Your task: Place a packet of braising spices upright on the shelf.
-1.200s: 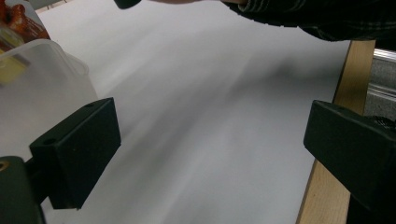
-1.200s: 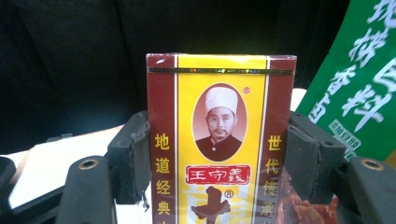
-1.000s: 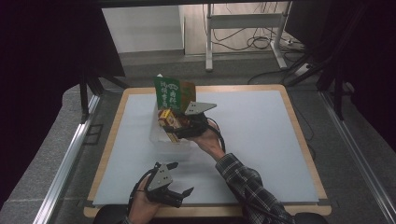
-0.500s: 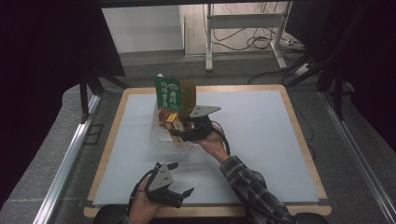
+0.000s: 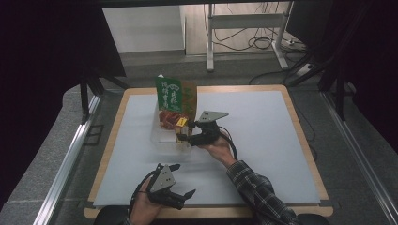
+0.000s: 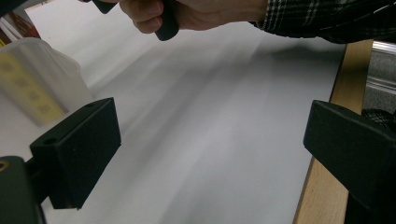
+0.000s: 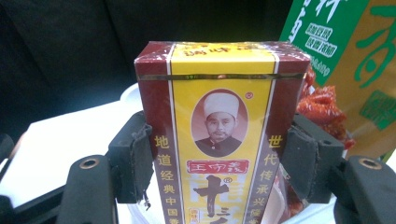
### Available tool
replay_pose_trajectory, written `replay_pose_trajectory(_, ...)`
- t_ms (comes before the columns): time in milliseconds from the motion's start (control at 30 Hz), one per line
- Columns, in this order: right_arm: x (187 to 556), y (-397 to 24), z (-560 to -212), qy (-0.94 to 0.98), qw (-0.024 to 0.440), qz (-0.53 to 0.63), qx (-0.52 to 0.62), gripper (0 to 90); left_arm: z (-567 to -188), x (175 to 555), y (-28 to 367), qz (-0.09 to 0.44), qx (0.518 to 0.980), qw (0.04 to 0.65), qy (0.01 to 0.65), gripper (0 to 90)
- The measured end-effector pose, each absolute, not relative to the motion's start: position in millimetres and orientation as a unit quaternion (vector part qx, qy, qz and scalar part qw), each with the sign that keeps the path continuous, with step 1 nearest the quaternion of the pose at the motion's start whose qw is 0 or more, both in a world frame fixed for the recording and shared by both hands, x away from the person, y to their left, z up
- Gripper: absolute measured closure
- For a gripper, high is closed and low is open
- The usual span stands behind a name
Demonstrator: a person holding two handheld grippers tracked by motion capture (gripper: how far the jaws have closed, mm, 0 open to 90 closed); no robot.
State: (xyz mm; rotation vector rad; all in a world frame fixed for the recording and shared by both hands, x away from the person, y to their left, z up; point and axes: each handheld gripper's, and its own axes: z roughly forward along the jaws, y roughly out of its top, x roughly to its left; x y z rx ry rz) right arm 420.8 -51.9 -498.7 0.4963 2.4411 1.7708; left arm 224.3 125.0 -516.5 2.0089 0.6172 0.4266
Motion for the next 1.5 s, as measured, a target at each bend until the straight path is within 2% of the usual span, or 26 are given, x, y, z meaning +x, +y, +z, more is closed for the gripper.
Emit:
replay_pose_trajectory(267,420,-48,-494,0.81,0.05,0.561,0.164,31.0,-517,224,125,0.176,0.822,0.478,0.255,3.7)
replay_pose_trajectory(400,419,-45,-491,0.82,0.063,0.547,0.157,23.8,-516,224,125,0.178,0.822,0.477,0.254,3.7)
replay_pose_trajectory(933,413,-48,-466,0.835,0.069,0.52,0.165,8.4,-516,226,128,0.175,0.816,0.484,0.263,3.5)
replay_pose_trajectory(1500,403,-60,-452,0.846,0.079,0.502,0.165,5.0,-516,227,128,0.174,0.814,0.487,0.267,3.3)
